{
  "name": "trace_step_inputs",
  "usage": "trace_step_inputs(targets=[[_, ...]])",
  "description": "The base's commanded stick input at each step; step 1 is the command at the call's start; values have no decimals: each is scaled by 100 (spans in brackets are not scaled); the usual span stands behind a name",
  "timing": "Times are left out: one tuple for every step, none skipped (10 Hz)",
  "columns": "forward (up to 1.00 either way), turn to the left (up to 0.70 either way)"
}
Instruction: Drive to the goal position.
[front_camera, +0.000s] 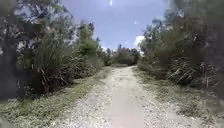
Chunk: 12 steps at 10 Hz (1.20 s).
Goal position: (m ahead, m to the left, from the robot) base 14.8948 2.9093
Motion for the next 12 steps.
trace_step_inputs(targets=[[50, 1], [50, 1], [50, 1], [50, 1], [50, 1], [50, 1], [50, 1], [50, 1], [50, 1], [50, 1], [50, 1], [50, 1]])
